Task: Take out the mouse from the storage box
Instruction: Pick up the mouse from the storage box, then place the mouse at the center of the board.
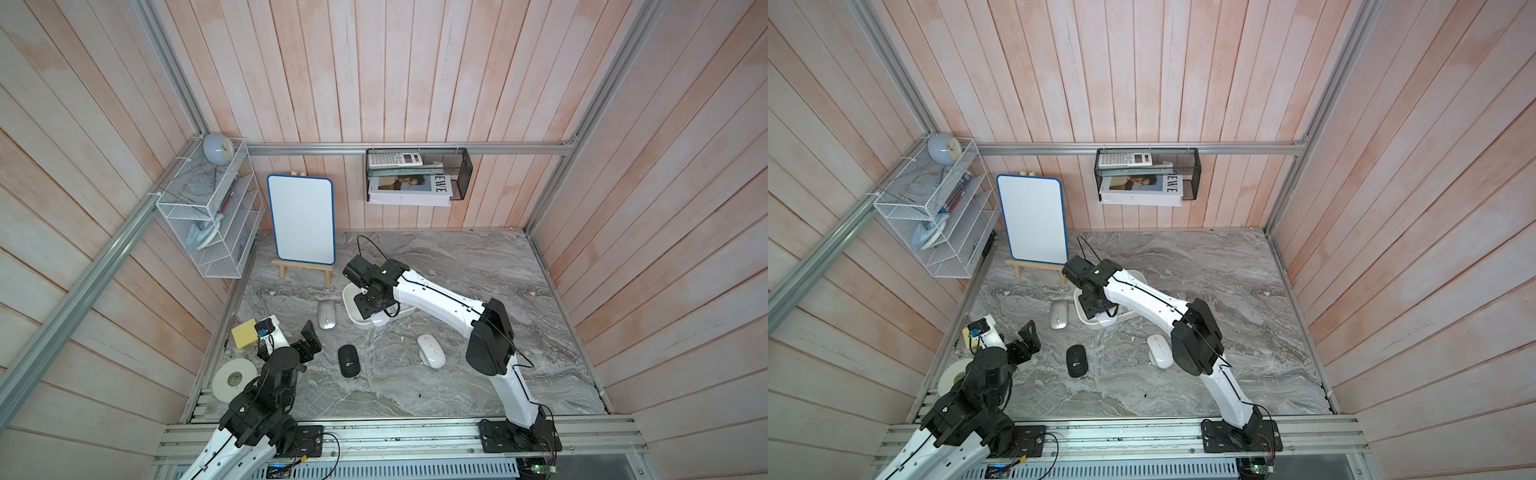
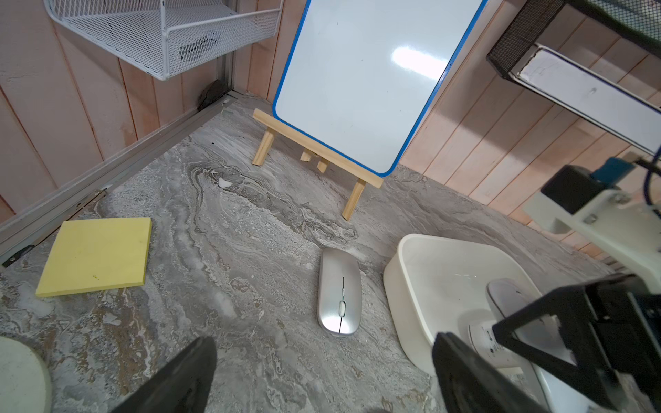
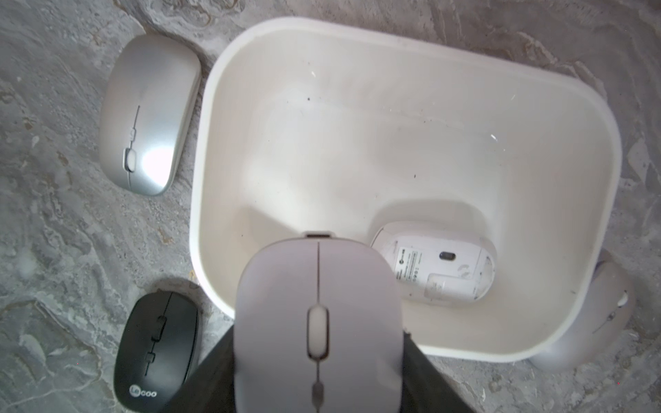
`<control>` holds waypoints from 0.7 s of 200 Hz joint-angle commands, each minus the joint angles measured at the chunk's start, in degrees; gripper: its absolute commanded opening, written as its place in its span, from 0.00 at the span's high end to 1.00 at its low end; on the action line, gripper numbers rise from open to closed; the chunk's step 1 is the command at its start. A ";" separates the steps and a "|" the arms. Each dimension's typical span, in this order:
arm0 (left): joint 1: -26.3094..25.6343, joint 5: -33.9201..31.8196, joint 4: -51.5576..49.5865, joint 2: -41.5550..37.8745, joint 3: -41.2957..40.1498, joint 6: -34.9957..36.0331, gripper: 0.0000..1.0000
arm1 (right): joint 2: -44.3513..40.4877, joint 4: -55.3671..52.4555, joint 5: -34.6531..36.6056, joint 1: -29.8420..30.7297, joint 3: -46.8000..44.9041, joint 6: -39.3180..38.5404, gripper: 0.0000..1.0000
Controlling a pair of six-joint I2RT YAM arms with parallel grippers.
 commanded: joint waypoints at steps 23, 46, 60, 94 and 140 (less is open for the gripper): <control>0.26 -0.38 -0.18 -0.45 -0.42 0.26 0.00 | -8.74 10.39 -2.23 2.78 -17.01 5.84 0.48; 0.26 -0.52 -0.25 -0.47 -0.44 0.30 0.00 | -11.59 15.02 -3.05 3.96 -25.02 8.68 0.48; 0.28 -0.45 -0.14 -0.52 -0.51 0.31 0.00 | -12.53 17.26 -3.51 4.78 -28.43 10.03 0.48; 0.29 -0.39 -0.04 -0.49 -0.57 0.31 0.00 | -12.92 20.27 -3.82 6.64 -33.21 12.01 0.48; 0.25 -0.44 -0.13 -0.55 -0.61 0.31 0.00 | -11.86 21.88 -3.91 8.48 -35.79 13.19 0.48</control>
